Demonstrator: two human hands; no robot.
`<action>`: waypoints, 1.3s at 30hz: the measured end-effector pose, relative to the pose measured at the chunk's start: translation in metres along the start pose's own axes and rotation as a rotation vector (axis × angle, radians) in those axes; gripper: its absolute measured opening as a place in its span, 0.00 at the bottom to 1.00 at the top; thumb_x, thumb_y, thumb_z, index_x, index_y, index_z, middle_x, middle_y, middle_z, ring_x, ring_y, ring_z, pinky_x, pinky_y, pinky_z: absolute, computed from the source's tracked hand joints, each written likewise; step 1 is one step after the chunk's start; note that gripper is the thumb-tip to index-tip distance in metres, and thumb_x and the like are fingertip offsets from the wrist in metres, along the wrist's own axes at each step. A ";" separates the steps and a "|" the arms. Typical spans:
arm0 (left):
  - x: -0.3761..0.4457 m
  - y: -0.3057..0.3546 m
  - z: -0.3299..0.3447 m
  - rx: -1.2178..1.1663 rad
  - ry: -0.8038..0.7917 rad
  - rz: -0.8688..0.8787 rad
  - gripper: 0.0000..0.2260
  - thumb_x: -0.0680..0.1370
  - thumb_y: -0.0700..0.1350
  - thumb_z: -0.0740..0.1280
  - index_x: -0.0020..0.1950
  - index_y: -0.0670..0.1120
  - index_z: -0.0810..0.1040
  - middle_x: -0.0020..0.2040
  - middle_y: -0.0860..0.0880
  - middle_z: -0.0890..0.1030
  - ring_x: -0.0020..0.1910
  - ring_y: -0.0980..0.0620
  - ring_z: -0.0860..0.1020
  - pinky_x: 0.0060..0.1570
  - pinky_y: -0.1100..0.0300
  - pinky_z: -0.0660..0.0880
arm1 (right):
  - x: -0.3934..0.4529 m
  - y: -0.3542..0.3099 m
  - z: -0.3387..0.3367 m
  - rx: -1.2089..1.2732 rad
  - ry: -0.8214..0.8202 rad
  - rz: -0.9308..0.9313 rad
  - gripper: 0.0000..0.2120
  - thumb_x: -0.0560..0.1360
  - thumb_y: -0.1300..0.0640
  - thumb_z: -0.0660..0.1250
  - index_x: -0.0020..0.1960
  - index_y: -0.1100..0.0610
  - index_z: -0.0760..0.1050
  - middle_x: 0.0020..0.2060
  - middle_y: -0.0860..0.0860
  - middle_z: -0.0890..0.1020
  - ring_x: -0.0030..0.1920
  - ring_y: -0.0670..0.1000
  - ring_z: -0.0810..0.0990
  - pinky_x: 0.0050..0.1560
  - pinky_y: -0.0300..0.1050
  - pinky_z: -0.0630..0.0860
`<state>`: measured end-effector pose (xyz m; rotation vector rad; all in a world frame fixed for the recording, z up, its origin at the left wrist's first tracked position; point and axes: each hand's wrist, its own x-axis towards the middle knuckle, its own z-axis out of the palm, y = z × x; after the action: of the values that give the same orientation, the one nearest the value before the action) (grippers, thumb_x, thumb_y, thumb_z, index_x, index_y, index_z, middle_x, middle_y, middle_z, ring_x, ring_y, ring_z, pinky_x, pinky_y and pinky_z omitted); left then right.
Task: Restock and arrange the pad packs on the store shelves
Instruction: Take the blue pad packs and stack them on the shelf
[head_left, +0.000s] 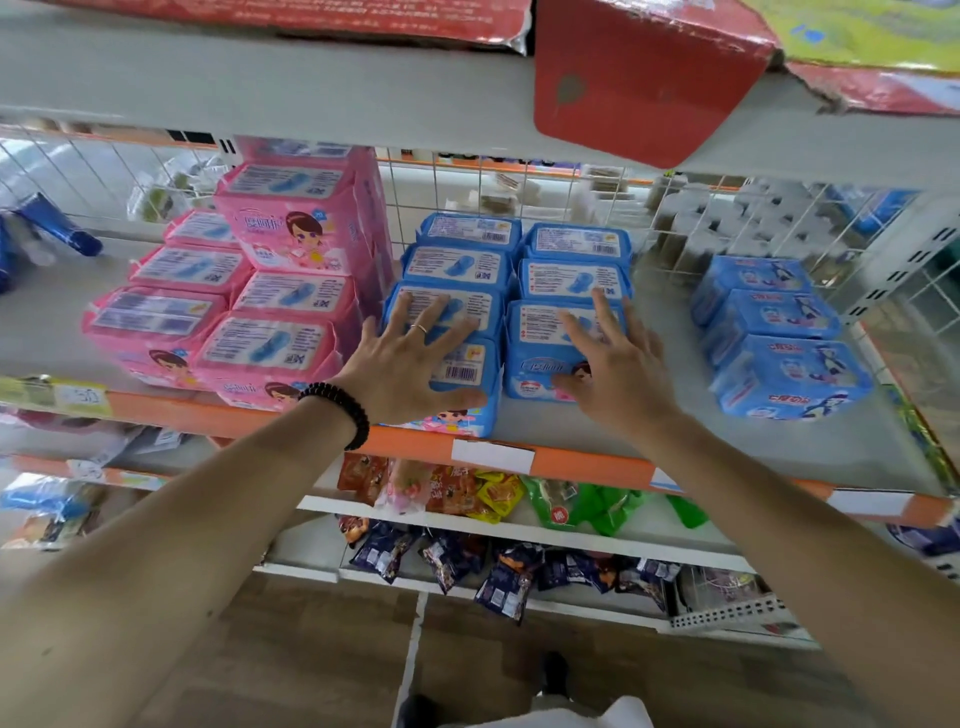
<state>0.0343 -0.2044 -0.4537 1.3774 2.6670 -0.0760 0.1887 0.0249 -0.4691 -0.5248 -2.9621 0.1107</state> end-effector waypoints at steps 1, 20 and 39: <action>0.000 0.000 0.001 0.011 0.004 -0.002 0.45 0.68 0.80 0.45 0.80 0.62 0.39 0.82 0.52 0.39 0.80 0.39 0.38 0.74 0.30 0.50 | -0.001 -0.001 0.002 0.003 0.013 0.004 0.35 0.78 0.40 0.65 0.80 0.45 0.55 0.81 0.55 0.49 0.79 0.65 0.48 0.73 0.67 0.57; -0.021 0.004 0.004 0.011 0.191 0.045 0.43 0.70 0.79 0.37 0.81 0.61 0.44 0.83 0.52 0.45 0.81 0.41 0.46 0.74 0.32 0.51 | -0.033 -0.012 -0.008 0.021 0.000 0.135 0.36 0.81 0.39 0.55 0.81 0.48 0.42 0.81 0.51 0.46 0.81 0.56 0.43 0.77 0.65 0.44; -0.082 0.019 0.005 0.015 0.425 0.194 0.38 0.75 0.73 0.51 0.80 0.54 0.57 0.83 0.48 0.51 0.80 0.42 0.54 0.73 0.30 0.55 | -0.131 -0.027 -0.044 0.081 0.201 0.300 0.39 0.74 0.30 0.43 0.81 0.45 0.42 0.80 0.48 0.38 0.80 0.52 0.35 0.77 0.61 0.42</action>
<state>0.0973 -0.2605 -0.4460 1.8260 2.8361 0.2452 0.3074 -0.0437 -0.4383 -0.9081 -2.6543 0.1937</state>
